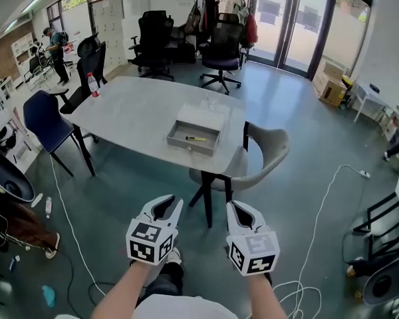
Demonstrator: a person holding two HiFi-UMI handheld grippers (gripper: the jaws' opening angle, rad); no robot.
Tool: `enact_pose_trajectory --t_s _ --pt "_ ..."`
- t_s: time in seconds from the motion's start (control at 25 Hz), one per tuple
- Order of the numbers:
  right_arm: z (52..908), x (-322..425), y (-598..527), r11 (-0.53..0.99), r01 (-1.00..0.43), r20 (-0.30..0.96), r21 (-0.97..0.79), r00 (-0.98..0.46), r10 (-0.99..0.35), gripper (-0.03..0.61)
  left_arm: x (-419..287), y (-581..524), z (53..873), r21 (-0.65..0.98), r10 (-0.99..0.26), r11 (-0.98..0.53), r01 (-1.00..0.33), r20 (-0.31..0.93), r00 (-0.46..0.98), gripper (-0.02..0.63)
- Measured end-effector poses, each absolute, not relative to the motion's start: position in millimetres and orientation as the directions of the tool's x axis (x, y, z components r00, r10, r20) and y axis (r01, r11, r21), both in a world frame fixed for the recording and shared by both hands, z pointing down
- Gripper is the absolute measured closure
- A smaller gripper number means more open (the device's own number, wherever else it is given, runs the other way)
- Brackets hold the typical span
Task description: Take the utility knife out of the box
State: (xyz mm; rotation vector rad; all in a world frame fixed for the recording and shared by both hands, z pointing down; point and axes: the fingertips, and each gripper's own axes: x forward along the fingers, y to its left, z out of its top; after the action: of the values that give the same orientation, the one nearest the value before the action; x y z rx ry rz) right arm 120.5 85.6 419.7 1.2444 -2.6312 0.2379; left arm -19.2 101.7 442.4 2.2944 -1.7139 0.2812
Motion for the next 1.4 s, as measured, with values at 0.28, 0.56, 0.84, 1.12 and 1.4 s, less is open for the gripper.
enact_pose_trajectory --t_s 0.28,0.56,0.84,1.12,1.4 --pt "423 101 35 0.62 -0.783 0.285 -0.048 -0.606 -0.743 0.574 -38 49 449 0.113 -0.896 -0.285 -0.952 0.321 0.307 0.535" --pt "428 74 -23 0.598 -0.8 0.315 -0.043 -0.579 -0.752 0.574 -62 -12 459 0.144 -0.875 -0.316 -0.938 0.339 0.346 0.503" --pt "431 47 -76 0.574 -0.818 0.344 -0.044 -0.552 -0.76 0.574 -87 -68 468 0.169 -0.845 -0.354 -0.92 0.363 0.392 0.474" --pt "427 18 -116 0.561 -0.827 0.35 -0.038 -0.537 -0.767 0.574 -113 -114 475 0.192 -0.815 -0.392 -0.9 0.382 0.436 0.419" --pt "421 9 -148 0.523 -0.852 0.341 -0.034 -0.501 -0.795 0.574 -114 -153 480 0.172 -0.762 -0.479 -0.861 0.406 0.505 0.391"
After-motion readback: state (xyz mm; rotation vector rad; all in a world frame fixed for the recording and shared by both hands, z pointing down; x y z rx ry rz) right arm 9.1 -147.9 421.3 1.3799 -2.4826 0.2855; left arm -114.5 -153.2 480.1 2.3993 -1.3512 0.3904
